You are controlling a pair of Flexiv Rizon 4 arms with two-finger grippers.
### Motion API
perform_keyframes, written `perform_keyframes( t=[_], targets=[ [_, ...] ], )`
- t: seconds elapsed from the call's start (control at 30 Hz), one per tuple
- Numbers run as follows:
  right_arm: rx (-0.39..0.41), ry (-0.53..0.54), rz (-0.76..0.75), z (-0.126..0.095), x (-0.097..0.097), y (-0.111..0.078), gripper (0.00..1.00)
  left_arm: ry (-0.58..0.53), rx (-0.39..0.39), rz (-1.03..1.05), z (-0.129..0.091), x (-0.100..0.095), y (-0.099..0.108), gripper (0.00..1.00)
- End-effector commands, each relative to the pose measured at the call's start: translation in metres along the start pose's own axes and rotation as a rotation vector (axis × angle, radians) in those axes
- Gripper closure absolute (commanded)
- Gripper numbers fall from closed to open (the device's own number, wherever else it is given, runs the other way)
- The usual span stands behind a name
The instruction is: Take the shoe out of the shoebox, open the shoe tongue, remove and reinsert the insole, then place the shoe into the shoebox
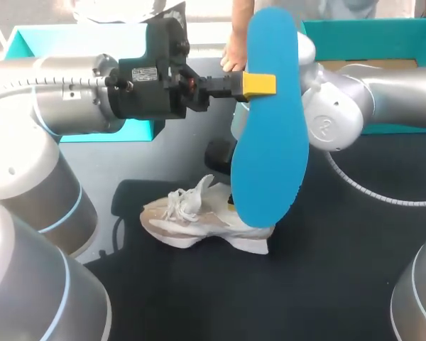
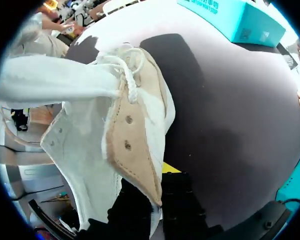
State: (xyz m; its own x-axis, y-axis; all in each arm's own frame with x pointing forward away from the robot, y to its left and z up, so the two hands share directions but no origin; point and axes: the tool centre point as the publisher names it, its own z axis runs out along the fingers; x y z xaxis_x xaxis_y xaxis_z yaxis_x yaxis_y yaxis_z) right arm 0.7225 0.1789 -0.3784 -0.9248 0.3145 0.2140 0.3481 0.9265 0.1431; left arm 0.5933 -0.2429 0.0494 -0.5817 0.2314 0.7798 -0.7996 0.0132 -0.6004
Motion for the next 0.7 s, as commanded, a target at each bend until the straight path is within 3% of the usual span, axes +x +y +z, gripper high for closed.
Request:
perform_keyframes(
  t=[0.03, 0.13, 0.27, 0.67, 0.7],
  targets=[
    [-0.004, 0.034, 0.147, -0.027, 0.013, -0.005, 1.00, -0.004, 0.006, 0.000, 0.001, 0.001, 0.003, 1.00],
    [-0.021, 0.062, 0.334, -0.037, 0.026, -0.004, 1.00, -0.004, 0.006, 0.000, 0.001, 0.001, 0.003, 1.00],
    [-0.143, 0.057, 0.551, -0.038, 0.036, -0.007, 1.00, -0.004, 0.006, 0.000, 0.001, 0.001, 0.003, 1.00],
    [-0.143, 0.051, 0.566, -0.040, 0.037, -0.005, 1.00, -0.004, 0.006, 0.000, 0.001, 0.001, 0.003, 1.00],
    [-0.180, 0.057, 0.604, -0.040, 0.036, -0.004, 1.00, -0.004, 0.006, 0.000, 0.001, 0.001, 0.003, 1.00]
  ],
)
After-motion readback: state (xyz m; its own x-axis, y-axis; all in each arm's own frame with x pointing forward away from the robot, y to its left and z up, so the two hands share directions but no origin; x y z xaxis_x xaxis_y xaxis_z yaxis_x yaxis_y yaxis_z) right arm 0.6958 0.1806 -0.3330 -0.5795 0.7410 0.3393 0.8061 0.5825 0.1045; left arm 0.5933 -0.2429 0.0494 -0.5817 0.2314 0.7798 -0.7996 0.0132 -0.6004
